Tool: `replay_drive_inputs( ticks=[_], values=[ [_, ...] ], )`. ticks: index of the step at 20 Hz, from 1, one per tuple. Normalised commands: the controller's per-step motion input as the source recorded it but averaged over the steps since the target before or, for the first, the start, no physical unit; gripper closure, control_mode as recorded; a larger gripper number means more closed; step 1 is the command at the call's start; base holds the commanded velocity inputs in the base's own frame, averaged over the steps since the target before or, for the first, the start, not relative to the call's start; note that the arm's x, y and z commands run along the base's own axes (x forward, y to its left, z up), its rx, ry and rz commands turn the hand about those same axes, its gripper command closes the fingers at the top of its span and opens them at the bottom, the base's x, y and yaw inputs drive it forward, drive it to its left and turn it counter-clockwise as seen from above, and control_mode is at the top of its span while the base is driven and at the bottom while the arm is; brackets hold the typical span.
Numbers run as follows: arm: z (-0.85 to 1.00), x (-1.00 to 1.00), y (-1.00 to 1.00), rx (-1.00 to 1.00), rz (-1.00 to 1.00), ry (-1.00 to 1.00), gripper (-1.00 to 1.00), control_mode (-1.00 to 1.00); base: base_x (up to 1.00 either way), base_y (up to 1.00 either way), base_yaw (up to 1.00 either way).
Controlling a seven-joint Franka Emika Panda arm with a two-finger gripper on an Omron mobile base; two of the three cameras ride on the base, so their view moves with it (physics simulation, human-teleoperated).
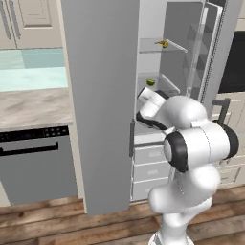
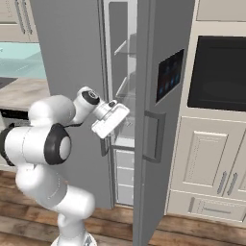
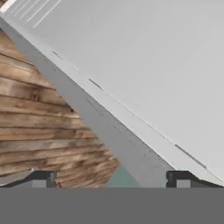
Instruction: Retrieve the banana and kiwi from the fridge and place them into the bowl on the dining table.
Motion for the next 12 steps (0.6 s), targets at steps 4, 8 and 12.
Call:
replay_drive_inputs(
  ticks=[4,8,12],
  values=[
    [-0.39,0.92,-1.0,0.0,0.0,0.21,-1.0,-1.0,0.0,0.0,0.0],
    [-0.46,0.61,-1.0,0.0,0.0,0.16,-1.0,-1.0,0.0,0.0,0.0],
    [-0.47,-0.52,-1.0,0.0,-0.06,0.17,-1.0,-1.0,0.0,0.0,0.0]
  ],
)
